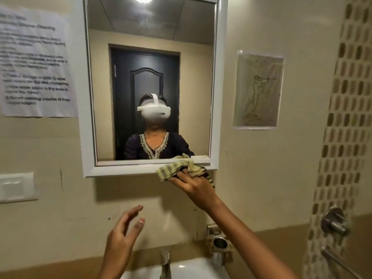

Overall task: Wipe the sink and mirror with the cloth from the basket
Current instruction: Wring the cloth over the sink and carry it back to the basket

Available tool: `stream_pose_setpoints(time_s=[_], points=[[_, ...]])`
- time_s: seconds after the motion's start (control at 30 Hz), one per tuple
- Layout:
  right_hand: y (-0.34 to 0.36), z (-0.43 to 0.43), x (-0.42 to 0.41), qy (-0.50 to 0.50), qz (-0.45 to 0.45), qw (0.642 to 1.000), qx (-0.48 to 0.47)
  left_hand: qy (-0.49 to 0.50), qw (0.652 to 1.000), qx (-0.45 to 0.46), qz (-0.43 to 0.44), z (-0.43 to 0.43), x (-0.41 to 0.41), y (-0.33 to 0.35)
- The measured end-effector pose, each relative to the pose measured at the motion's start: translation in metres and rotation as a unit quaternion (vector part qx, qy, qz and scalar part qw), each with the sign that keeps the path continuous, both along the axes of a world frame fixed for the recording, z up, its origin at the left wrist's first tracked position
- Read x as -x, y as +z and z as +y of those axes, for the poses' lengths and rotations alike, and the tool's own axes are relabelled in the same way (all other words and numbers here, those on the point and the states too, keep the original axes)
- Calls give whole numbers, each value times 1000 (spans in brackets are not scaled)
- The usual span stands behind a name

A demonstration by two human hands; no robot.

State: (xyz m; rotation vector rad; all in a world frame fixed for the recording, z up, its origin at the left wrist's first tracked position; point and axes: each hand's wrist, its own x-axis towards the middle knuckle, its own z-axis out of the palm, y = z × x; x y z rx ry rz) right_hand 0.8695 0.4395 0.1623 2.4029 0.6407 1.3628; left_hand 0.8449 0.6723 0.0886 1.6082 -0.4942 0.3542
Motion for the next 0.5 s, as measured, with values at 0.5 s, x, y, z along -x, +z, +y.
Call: stream_pose_setpoints(time_s=[0.5], points=[[-132, 50, 180, 127, 296, 883, -342, -294, 941, 47, 163, -45, 66, -68]])
